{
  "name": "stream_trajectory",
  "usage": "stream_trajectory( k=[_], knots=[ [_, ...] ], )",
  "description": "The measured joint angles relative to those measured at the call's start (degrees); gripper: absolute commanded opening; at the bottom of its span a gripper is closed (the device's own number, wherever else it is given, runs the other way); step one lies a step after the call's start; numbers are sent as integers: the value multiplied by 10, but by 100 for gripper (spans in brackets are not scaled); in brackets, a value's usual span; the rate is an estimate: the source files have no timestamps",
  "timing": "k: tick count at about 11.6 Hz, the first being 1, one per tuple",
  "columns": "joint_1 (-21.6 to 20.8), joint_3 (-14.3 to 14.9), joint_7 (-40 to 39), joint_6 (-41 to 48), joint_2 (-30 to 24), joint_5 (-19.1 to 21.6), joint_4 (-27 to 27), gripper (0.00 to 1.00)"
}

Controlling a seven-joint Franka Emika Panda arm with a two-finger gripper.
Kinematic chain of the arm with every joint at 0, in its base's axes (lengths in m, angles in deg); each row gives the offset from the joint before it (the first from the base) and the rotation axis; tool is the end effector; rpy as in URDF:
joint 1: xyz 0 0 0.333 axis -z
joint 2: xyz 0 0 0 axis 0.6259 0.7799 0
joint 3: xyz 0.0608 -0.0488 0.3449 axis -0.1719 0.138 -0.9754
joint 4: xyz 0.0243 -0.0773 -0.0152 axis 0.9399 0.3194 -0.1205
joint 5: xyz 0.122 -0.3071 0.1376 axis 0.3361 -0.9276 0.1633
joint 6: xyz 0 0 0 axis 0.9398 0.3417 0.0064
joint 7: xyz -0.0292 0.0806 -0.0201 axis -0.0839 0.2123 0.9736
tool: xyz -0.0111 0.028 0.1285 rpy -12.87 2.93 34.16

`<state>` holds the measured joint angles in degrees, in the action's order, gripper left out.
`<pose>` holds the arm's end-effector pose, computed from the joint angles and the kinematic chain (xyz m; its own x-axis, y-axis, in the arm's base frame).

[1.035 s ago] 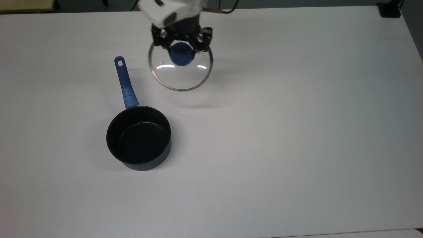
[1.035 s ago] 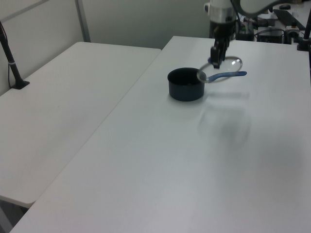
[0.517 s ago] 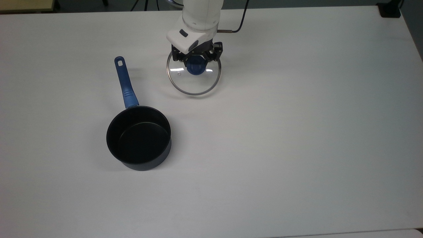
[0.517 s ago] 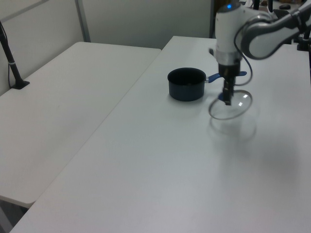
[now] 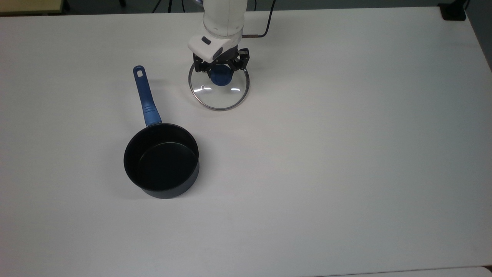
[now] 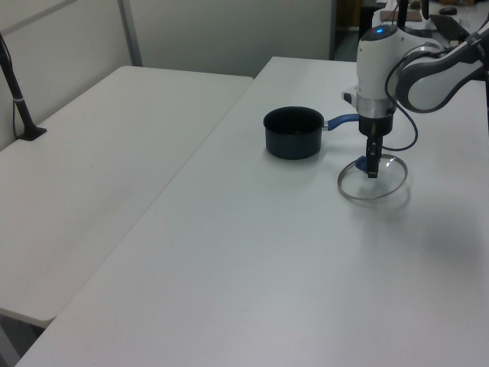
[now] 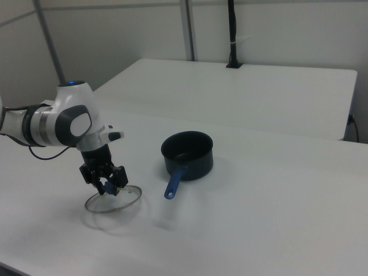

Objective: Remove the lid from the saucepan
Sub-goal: 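Open the gripper, release the lid, and raise the arm away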

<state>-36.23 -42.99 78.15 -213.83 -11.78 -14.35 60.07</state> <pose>0.4833 0.0558 0.3835 0.9865 0.1545 -0.0548 0.1591 -0.9830 0.0916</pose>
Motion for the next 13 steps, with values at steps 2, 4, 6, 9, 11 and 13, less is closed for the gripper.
stream_trajectory(
  k=[2, 4, 6, 9, 11, 13],
  knots=[
    [5, 0, 0, 0, 0, 0, 0, 100],
    [9, 0, 0, 1, -1, 0, -3, 100],
    [11, 0, 6, 38, -4, 0, -28, 100],
    [12, 5, 41, 202, -14, 0, -171, 100],
    [23, 15, 58, 310, -26, 1, -279, 100],
    [25, 46, 79, 353, -38, 13, -321, 100]
  ],
)
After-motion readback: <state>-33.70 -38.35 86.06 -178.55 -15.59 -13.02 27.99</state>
